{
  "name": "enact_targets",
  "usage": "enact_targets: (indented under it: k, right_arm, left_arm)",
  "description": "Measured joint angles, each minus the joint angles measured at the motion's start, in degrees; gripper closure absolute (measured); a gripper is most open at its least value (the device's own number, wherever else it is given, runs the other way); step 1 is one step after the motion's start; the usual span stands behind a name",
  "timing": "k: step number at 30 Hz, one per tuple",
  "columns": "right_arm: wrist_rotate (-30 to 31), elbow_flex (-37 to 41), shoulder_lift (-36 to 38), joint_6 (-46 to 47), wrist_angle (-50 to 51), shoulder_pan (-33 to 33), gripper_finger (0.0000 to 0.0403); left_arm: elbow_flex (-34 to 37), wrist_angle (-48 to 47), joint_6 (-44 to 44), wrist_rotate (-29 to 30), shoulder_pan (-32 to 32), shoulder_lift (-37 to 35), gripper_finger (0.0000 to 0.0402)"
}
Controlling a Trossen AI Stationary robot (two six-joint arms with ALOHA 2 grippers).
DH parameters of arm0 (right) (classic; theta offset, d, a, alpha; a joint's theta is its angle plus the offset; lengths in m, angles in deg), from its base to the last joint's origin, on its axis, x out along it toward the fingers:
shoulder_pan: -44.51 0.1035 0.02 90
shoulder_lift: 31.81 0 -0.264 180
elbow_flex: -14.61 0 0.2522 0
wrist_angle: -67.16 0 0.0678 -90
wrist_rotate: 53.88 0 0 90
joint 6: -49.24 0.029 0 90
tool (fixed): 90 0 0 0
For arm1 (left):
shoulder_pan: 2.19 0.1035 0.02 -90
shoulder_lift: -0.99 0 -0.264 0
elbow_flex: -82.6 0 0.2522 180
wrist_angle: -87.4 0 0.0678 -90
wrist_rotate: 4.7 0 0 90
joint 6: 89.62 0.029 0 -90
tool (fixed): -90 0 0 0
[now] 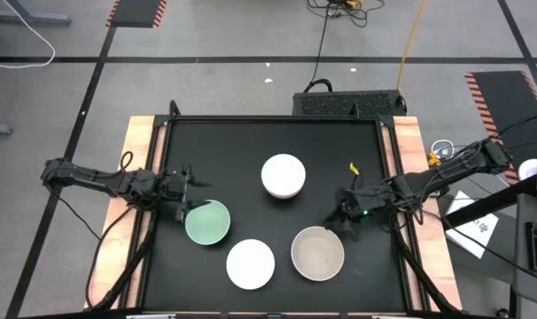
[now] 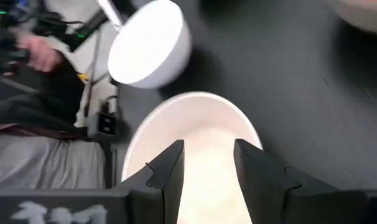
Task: Nest bowls inside each other
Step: Stack the dark white bowl on top of the center white bowl
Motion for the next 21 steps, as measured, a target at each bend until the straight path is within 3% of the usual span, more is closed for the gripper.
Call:
enact_targets:
  k: [13, 21]
  right_arm:
    - [-1.99, -2.85, -0.84, -2.16, 2.8, 0.99, 0.0271]
    - [-7.76, -3.39, -5.27, -4.96, 2.65, 0.67, 0.0258]
  left_arm:
    - [0.0, -0.52, 0.71, 0.02, 0.0, 0.0, 0.016]
    - [0.0, -1.74, 0.35, 0.04, 0.0, 0.04, 0.016]
